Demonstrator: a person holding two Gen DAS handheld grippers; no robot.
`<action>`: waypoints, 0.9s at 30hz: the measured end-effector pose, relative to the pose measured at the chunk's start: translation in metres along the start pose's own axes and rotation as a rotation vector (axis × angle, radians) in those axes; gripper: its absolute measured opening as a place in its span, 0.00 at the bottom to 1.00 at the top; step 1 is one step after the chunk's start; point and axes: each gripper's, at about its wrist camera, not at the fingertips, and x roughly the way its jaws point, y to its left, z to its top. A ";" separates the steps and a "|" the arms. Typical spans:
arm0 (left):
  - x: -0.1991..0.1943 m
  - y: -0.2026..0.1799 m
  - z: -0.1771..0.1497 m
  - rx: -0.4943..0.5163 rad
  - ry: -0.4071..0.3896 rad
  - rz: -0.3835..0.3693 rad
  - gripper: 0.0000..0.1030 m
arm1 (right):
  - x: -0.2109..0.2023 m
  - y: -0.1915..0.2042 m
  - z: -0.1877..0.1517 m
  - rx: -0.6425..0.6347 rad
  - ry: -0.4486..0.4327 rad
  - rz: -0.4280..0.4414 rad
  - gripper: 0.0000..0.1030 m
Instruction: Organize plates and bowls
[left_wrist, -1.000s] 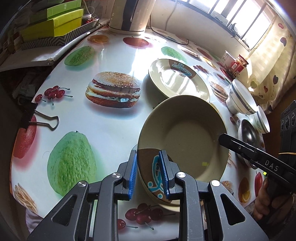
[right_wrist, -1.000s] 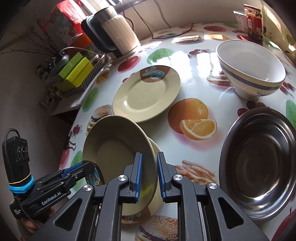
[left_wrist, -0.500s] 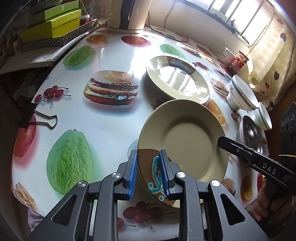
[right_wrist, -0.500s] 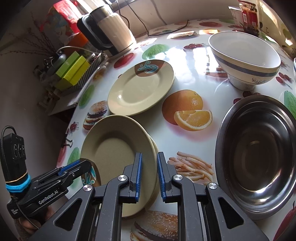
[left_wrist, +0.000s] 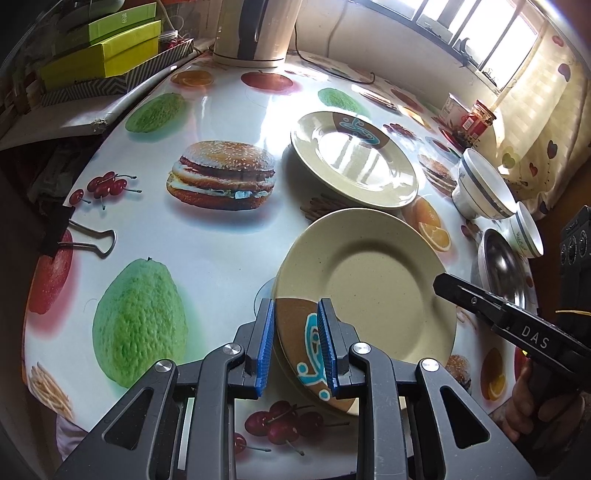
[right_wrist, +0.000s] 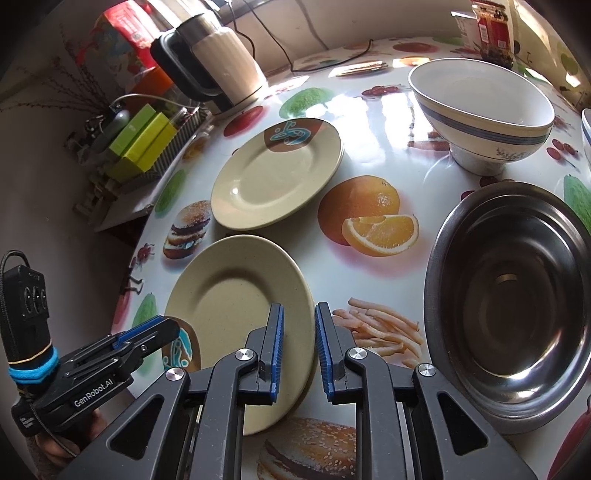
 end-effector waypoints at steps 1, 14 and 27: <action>0.000 0.000 0.000 0.000 0.000 -0.001 0.24 | 0.000 0.000 0.000 0.002 0.000 0.000 0.18; -0.009 0.005 0.009 -0.019 -0.034 -0.021 0.24 | -0.013 0.003 0.007 -0.012 -0.049 -0.018 0.32; -0.006 0.019 0.053 -0.072 -0.075 -0.064 0.31 | -0.022 0.012 0.053 -0.021 -0.147 -0.055 0.45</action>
